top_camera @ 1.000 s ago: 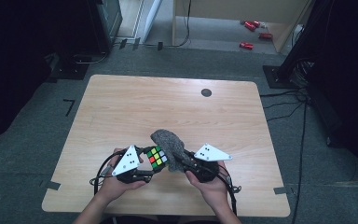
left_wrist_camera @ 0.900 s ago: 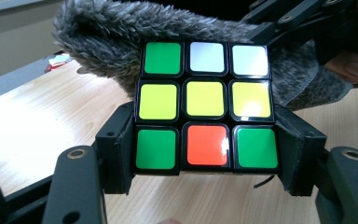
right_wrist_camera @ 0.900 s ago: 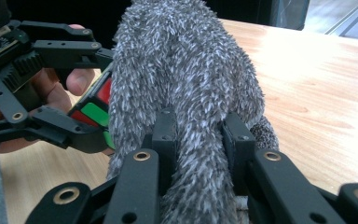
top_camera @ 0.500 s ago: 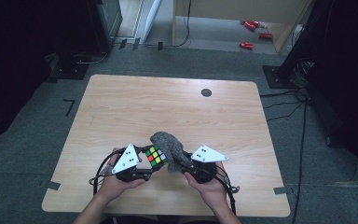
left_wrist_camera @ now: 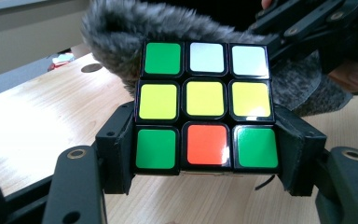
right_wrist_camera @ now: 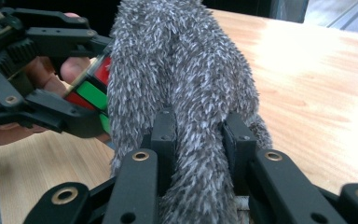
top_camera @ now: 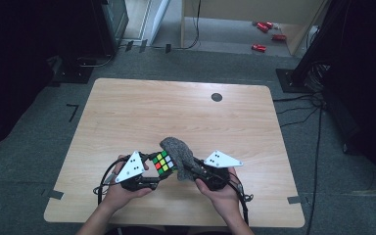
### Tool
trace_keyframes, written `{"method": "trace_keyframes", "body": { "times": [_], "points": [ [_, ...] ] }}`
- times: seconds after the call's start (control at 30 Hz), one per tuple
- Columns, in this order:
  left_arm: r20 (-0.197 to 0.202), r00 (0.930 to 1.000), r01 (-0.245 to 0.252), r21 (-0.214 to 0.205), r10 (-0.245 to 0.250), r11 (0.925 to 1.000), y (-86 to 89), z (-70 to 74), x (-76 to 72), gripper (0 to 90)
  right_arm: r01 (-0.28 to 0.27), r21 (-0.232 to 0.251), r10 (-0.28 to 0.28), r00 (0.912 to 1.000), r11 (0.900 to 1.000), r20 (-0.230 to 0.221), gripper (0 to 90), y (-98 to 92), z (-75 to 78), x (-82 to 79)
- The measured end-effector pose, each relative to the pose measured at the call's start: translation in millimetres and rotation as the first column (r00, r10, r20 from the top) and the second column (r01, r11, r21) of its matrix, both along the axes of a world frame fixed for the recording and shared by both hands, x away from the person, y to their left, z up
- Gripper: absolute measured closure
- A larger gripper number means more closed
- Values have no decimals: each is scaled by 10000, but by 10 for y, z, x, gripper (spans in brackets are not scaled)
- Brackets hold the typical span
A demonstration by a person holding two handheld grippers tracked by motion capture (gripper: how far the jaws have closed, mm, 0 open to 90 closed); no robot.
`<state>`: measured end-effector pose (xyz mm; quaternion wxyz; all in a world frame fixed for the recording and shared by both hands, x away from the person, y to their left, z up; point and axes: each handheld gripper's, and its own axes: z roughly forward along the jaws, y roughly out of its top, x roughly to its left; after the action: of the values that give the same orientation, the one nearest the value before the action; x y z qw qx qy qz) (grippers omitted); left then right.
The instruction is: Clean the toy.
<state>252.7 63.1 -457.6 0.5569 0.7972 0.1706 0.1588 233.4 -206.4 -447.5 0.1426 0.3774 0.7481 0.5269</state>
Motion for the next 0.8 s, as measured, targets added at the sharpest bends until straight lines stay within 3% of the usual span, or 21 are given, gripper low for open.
{"method": "trace_keyframes", "body": {
  "times": [0.13,0.23,0.5,0.57,0.7,0.77,0.8],
  "points": [
    [18,10000,25,477,-26,9989,-45,-66,5,350,-350,136,345,9989,9993,316,714,74,85,-63],
    [-95,9999,51,427,-47,9991,-63,-102,6,350,-529,-42,530,9967,9986,619,712,126,161,-116],
    [-114,9999,69,77,-68,9999,-19,-49,0,350,-95,45,96,9997,9999,-211,711,23,20,-12],
    [-139,9999,93,35,-93,10000,-14,-53,5,350,-81,2,81,9999,10000,-79,713,41,42,-28],
    [2,10000,85,558,-86,9984,-69,-100,-15,350,-469,239,463,9986,9986,261,713,109,157,-106],
    [-21,9999,110,455,-109,9989,-60,-91,-13,350,-470,-26,471,9977,9989,487,713,138,193,-132],
    [-58,9999,129,297,-128,9995,-50,-80,-12,350,-511,87,506,9976,9987,464,713,124,185,-121]
  ]
}}
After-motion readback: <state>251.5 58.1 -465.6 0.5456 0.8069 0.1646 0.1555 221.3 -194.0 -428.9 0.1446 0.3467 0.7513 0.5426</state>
